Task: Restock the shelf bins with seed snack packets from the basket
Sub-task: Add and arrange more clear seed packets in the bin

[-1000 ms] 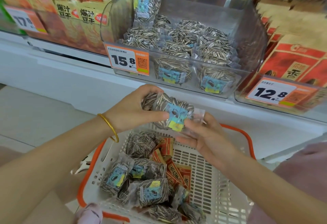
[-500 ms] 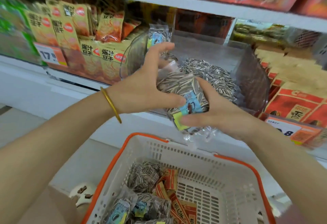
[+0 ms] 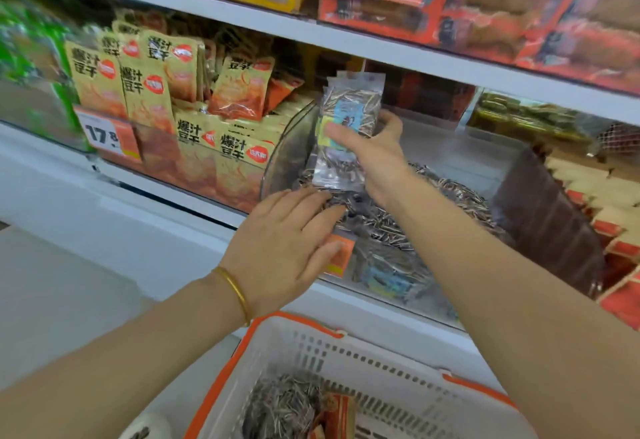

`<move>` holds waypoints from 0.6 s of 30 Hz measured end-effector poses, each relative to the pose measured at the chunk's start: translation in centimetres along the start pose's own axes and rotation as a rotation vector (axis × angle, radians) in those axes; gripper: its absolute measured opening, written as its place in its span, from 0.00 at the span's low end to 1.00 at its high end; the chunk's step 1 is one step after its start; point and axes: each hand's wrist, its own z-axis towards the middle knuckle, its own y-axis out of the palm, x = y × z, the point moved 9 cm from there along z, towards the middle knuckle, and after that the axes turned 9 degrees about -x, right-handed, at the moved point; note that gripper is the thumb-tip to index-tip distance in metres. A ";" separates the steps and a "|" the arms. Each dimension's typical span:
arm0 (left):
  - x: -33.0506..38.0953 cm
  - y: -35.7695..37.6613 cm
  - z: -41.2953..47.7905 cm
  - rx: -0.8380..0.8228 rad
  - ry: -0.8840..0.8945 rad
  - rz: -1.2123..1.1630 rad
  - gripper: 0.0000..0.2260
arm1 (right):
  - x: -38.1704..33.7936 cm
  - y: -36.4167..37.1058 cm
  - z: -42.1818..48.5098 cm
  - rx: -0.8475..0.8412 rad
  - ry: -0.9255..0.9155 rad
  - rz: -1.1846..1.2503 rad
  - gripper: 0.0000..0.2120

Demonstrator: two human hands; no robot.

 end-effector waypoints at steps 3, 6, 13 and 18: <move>-0.1 -0.1 0.0 0.007 -0.001 0.001 0.21 | 0.0 1.0 1.0 0.066 -0.106 -0.221 0.42; 0.0 0.0 0.0 0.016 0.000 0.000 0.21 | 0.2 1.0 1.2 0.140 -0.105 -0.517 0.45; -0.1 0.0 0.1 0.004 0.011 0.004 0.21 | 1.0 1.5 2.4 0.050 -0.031 -0.594 0.43; 0.0 0.0 0.0 0.006 0.003 -0.001 0.21 | 2.2 1.5 2.5 -0.049 0.075 -0.786 0.43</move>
